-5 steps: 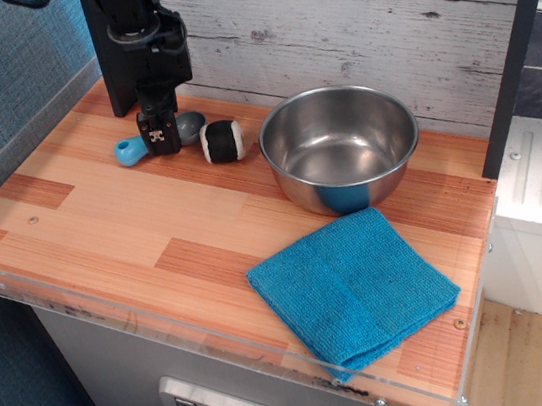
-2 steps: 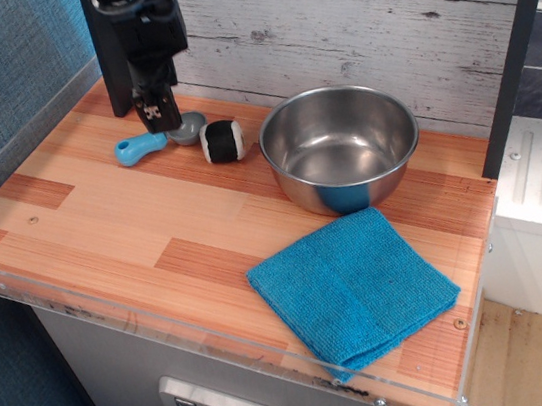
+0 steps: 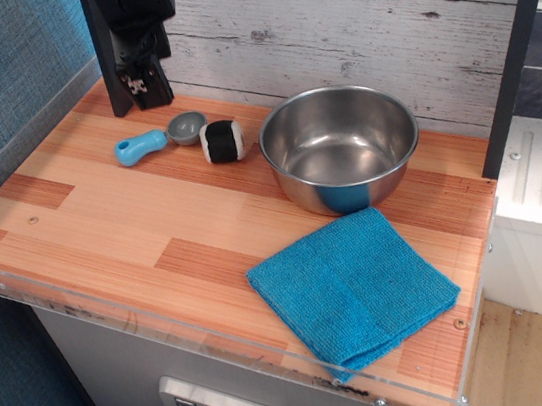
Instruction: Pick up the spoon and place it on the left of the sushi
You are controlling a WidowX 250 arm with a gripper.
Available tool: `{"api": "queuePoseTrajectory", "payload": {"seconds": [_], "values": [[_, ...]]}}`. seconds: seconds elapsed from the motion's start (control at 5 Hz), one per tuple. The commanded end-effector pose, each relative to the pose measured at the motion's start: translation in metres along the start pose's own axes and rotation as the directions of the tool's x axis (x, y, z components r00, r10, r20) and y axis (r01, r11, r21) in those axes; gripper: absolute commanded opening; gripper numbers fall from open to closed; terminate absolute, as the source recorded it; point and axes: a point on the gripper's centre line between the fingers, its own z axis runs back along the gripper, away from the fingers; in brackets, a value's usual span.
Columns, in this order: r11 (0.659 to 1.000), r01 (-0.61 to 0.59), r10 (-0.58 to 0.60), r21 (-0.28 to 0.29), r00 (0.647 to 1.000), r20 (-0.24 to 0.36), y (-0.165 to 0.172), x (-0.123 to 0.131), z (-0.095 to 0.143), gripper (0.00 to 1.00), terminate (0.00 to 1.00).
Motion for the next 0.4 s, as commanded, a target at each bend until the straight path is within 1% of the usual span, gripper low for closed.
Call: {"api": "queuePoseTrajectory", "payload": {"seconds": [0.0,0.2], "values": [[0.998,0.013,-0.013,0.055,1.0,0.008,0.0034,-0.0009,0.021,1.0,0.0],[0.998,0.013,-0.013,0.055,1.0,0.008,0.0034,-0.0009,0.021,1.0,1.0]]}}
